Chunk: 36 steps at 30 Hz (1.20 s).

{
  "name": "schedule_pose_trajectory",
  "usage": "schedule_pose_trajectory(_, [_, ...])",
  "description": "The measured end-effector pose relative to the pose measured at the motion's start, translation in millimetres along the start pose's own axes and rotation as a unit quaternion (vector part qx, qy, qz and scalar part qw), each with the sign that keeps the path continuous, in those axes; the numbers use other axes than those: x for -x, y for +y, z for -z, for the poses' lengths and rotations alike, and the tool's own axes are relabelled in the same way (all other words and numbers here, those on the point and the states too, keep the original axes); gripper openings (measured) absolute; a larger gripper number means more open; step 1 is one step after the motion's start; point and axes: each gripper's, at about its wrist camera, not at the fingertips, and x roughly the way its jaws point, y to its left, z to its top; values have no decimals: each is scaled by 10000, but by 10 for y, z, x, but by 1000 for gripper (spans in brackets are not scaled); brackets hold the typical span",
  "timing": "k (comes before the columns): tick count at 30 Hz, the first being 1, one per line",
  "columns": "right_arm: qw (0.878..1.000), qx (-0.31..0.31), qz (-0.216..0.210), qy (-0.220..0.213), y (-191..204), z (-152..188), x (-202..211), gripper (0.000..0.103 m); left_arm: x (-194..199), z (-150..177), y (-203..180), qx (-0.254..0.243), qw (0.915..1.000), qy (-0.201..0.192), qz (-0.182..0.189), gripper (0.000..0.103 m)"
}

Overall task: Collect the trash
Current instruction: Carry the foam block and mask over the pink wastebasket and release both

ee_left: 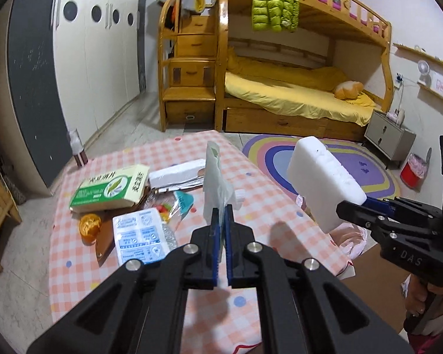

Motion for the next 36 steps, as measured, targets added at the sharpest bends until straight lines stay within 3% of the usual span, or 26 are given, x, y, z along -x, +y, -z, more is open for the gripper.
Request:
schedule_pose_trajectory(8, [9985, -300, 466, 37, -374, 181, 178, 29, -268, -16, -423, -96, 9990, 368, 241, 1])
schedule_pose_trajectory(14, [9934, -611, 963, 115, -815, 347, 317, 29, -504, -68, -966, -441, 9949, 425, 802, 1])
schedule_pose_trajectory(21, [9848, -1006, 1388, 265, -1313, 565, 377, 30, -850, -86, -1575, -825, 9837, 563, 1493, 1])
schedule_pose_trajectory(29, [9781, -1344, 1537, 408, -1751, 722, 232, 30, -1273, -145, -1924, -963, 9745, 835, 1848, 1])
schedule_pose_trajectory(36, [9733, -1514, 1637, 537, -2055, 725, 59, 31, -1648, -258, -2166, -1097, 9718, 937, 1864, 2])
